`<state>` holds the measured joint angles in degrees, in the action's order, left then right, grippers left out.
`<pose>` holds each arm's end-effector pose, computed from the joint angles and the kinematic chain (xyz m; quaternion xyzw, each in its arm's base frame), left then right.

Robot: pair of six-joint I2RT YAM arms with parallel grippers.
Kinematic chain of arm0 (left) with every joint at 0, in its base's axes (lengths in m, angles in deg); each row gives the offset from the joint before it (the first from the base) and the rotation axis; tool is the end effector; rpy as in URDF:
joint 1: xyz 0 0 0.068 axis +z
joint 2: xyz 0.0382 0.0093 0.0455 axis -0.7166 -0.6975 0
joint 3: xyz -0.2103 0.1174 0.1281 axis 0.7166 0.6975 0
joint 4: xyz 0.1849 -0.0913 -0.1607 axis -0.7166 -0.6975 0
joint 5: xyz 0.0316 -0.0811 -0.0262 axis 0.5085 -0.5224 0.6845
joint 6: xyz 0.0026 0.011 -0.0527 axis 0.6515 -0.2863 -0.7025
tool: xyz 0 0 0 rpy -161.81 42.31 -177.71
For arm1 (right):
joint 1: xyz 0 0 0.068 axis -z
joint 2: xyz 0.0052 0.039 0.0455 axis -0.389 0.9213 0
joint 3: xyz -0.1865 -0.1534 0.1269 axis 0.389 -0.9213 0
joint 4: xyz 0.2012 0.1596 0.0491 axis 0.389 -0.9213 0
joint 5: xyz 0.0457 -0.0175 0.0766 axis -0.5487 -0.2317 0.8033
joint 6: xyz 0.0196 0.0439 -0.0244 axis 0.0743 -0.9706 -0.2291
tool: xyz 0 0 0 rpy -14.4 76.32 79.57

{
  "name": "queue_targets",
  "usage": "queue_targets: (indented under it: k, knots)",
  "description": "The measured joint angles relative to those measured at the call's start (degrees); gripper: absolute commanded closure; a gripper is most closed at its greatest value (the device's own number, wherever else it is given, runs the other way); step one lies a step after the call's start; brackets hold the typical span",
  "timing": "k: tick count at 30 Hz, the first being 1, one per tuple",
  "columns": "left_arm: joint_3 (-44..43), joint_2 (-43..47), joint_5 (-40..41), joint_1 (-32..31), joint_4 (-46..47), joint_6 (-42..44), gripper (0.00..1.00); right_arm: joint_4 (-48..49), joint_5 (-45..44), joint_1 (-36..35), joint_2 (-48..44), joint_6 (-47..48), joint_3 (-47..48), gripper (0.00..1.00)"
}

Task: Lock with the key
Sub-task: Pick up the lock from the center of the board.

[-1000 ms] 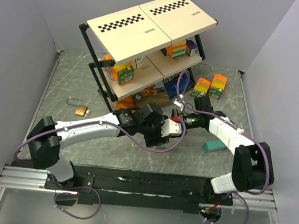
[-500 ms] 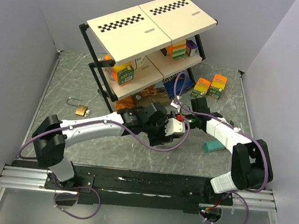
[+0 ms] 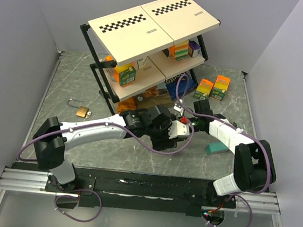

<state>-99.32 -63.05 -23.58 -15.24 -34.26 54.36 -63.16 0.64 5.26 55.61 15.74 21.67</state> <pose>0.1695 -0.3163 0.2858 0.6161 0.6850 -0.1966 0.3355 0.2469 0.1131 0.2028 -0.1593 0.7985 0.5784 0.0494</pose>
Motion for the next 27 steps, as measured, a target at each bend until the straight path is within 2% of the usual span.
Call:
queue_targets:
  k: [1, 4, 9, 14, 20, 23, 26, 27]
  knots:
    - [0.1, 0.3, -0.2, 0.0, 0.2, -0.2, 0.04, -0.9, 0.2, 0.3, 0.0, 1.5, 0.2, 1.0]
    - [2.2, 3.7, -1.2, 1.0, 0.6, -0.9, 0.04, -4.5, 0.8, 1.4, 0.0, 5.4, 0.7, 1.0]
    - [9.2, 17.0, -1.2, 2.1, 3.0, -0.8, 0.04, -10.3, 1.7, 3.6, -0.7, 12.1, 1.9, 1.0]
    - [15.9, 27.6, -0.5, 2.1, 10.0, 1.2, 0.04, -14.6, 2.2, 3.9, -5.1, 15.6, 2.5, 1.0]
    - [18.4, 26.8, 2.0, 2.0, 12.5, 4.8, 0.01, -14.0, 4.2, 3.9, -13.9, 13.2, 2.7, 1.0]
    - [19.5, 25.9, 3.0, 1.9, 14.3, 5.7, 0.06, -14.2, 5.6, 3.9, -16.2, 12.9, 2.7, 1.0]
    - [20.6, 25.8, 3.1, 1.4, 16.1, 6.8, 0.15, -14.6, 6.5, 3.9, -16.9, 12.9, 2.7, 1.0]
    - [20.7, 25.7, 3.1, 1.2, 16.6, 7.2, 0.21, -14.6, 6.8, 3.9, -17.0, 12.9, 2.7, 1.0]
